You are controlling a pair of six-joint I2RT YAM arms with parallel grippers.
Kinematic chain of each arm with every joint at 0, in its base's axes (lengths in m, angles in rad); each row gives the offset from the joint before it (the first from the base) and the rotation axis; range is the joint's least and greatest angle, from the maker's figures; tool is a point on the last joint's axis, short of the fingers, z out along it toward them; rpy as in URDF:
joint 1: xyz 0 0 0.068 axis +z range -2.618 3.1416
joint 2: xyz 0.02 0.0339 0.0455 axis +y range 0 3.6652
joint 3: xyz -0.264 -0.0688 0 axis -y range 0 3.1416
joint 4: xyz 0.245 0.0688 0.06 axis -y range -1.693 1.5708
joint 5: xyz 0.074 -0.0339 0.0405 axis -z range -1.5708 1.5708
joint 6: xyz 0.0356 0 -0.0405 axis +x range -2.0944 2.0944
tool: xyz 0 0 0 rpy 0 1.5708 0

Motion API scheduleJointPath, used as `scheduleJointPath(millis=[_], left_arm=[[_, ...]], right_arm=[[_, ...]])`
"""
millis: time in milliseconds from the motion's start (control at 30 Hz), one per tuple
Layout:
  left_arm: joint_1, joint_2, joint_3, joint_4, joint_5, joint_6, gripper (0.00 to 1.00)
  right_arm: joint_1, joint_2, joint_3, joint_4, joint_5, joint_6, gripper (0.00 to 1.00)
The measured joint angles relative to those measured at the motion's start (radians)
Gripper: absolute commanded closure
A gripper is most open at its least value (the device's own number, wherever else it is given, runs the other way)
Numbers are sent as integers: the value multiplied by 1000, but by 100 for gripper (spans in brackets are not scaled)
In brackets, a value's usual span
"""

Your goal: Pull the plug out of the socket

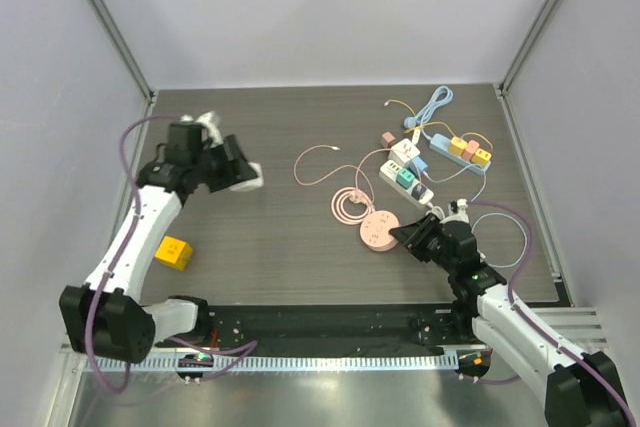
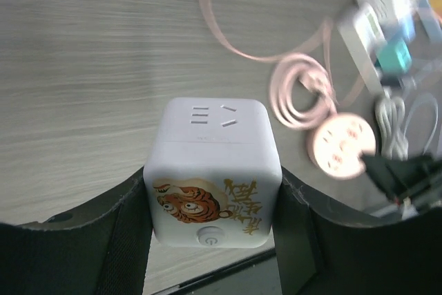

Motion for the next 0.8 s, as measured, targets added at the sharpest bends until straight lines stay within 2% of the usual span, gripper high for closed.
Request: scheduleJointPath(millis=[133,233,400,500,800], left_arm=[[349,-49,-174,24,119,-45,100],[478,-48,-283,47,165,-87,100],[558,-51,-411,151,254,-181,100],[601,-50,-445,214,259,-222,100],[642,-31,-451,247,130,-244,100]], right_arm=[[0,1,2,0,0,-4,99],[0,5,3,0,0,-6,99],[0,5,3,0,-2,-7,99],[0,5,3,0,-2,-8,99],[0,28,10,13,-15,-15,99]])
